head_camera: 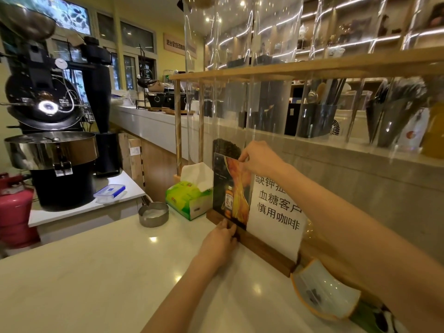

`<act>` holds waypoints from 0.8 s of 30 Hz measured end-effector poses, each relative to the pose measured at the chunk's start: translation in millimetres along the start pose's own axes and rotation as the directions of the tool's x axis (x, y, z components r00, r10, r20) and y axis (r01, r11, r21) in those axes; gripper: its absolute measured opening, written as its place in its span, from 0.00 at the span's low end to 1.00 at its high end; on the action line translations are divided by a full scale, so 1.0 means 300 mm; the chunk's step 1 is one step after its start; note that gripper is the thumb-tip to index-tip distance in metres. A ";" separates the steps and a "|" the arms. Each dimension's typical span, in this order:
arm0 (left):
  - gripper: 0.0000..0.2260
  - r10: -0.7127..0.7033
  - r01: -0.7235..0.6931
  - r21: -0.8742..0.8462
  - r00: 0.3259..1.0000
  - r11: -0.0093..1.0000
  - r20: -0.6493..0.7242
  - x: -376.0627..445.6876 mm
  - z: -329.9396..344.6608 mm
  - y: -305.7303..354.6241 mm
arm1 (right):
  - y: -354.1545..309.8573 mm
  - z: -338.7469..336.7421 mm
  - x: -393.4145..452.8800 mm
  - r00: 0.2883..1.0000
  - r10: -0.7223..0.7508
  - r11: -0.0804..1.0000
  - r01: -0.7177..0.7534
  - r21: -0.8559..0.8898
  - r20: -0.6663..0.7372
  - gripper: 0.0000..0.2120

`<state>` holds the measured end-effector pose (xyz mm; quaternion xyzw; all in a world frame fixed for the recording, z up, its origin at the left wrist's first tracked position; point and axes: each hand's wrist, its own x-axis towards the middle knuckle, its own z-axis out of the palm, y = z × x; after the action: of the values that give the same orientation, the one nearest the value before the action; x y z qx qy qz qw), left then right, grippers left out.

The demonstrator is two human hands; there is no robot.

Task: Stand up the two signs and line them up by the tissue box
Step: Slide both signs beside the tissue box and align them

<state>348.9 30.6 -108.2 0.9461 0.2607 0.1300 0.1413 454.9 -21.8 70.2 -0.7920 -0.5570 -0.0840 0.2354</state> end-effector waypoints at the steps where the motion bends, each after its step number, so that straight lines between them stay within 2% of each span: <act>1: 0.20 -0.004 0.004 0.021 1.000 1.000 0.015 0.003 -0.006 0.002 | -0.003 -0.001 -0.004 1.000 0.000 1.000 0.000 -0.018 0.014 0.09; 5: 0.20 -0.023 0.015 0.090 0.996 0.996 0.089 0.027 -0.013 -0.006 | -0.016 0.004 -0.036 0.996 0.007 0.999 -0.003 -0.045 0.085 0.11; 7: 0.21 -0.032 0.015 0.145 0.993 0.989 0.115 0.033 -0.013 -0.013 | -0.024 0.012 -0.064 0.997 0.002 0.999 0.001 -0.034 0.071 0.12; 11: 0.23 -0.076 0.032 0.227 0.979 0.973 0.187 0.047 -0.017 -0.015 | -0.036 0.045 -0.142 0.987 -0.092 0.996 0.090 -0.026 -0.128 0.15; 14: 0.25 -0.099 0.063 0.170 0.972 0.984 0.215 0.029 -0.034 -0.008 | -0.059 0.072 -0.210 0.952 -0.107 0.983 0.144 0.112 -0.287 0.15; 16: 0.27 -0.099 0.099 0.002 0.988 0.995 0.122 -0.017 -0.061 -0.005 | -0.087 0.091 -0.251 0.939 -0.058 0.952 0.155 0.265 -0.339 0.16; 18: 0.26 -0.075 0.067 -0.156 0.996 0.985 -0.047 -0.099 -0.113 -0.009 | -0.127 0.110 -0.288 0.938 0.026 0.872 0.147 0.467 -0.345 0.17; 20: 0.24 -0.066 0.026 -0.223 0.983 0.975 -0.174 -0.184 -0.185 -0.026 | -0.176 0.125 -0.316 0.939 0.097 0.745 0.151 0.650 -0.329 0.16; 24: 0.21 -0.156 0.065 -0.281 0.936 0.957 -0.314 -0.336 -0.367 -0.109 | -0.291 0.156 -0.362 0.932 0.131 0.559 0.213 0.801 -0.339 0.12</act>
<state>214.9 26.2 -34.5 0.8665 0.3143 0.3137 0.2282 328.7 -68.0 10.8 -0.5451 -0.4963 0.0378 0.6746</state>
